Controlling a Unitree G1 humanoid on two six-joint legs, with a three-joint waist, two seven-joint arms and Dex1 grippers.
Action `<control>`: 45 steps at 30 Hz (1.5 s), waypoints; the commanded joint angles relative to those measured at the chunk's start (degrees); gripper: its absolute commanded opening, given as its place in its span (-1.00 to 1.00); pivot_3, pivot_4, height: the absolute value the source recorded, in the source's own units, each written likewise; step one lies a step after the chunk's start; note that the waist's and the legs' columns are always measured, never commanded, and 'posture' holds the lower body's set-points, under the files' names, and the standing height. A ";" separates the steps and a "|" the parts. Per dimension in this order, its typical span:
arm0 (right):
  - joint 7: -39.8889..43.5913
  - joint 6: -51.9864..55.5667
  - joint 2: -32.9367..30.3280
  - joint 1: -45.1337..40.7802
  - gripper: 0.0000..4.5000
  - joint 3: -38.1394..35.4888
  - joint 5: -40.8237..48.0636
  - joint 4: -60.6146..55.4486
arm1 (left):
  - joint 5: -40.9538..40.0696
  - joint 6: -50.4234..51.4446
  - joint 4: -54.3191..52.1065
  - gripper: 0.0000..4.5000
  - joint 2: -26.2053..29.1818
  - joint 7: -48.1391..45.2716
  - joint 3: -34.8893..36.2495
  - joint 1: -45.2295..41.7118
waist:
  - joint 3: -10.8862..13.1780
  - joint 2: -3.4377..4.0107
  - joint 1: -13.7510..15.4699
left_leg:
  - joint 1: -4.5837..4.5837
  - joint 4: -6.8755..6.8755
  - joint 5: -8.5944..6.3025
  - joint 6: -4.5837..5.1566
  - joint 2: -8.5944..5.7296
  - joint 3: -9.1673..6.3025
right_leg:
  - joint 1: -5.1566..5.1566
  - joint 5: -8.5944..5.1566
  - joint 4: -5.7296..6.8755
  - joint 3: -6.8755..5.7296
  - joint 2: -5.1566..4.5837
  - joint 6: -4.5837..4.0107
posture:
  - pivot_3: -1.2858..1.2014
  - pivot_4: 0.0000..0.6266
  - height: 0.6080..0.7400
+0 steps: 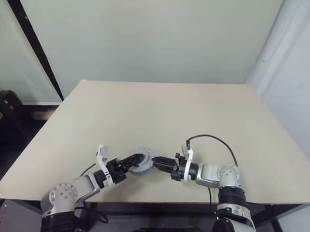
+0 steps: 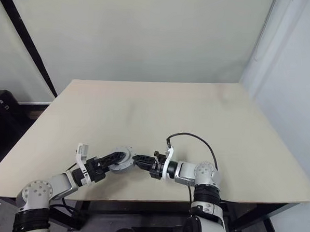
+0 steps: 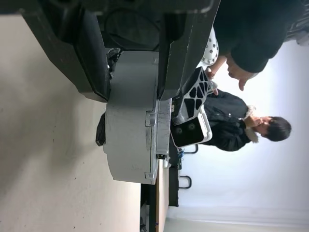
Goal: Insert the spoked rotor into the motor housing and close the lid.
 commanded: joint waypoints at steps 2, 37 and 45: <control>0.69 0.00 1.32 -2.28 -0.46 0.44 3.59 -2.83 | -5.00 1.70 -0.06 1.00 -1.05 1.77 2.61 -1.48 | 0.00 0.00 0.00 | 0.00 0.00 0.00 0.00 0.00 0.00 | 0.00 0.00 0.00 0.00 0.00 0.00 | 0.03 -1.00 1.00; 11.07 -50.10 -13.20 7.35 0.79 35.08 -21.86 -17.37 | 15.73 -34.42 0.24 -0.10 2.72 10.35 2.56 -1.24 | 0.02 -0.10 0.21 | -0.01 0.03 0.00 -0.03 0.00 0.07 | 0.00 0.04 -0.07 0.05 0.00 -0.08 | 0.03 -1.00 1.00; 11.31 -67.72 -17.20 9.72 0.79 44.54 -33.64 -14.88 | 26.50 -52.01 12.74 -0.10 5.46 10.71 3.32 -5.00 | 0.04 -0.49 1.12 | -0.02 0.02 0.01 -0.04 -0.04 0.04 | 0.02 0.05 -0.11 0.04 -0.03 -0.07 | 0.03 -1.00 1.00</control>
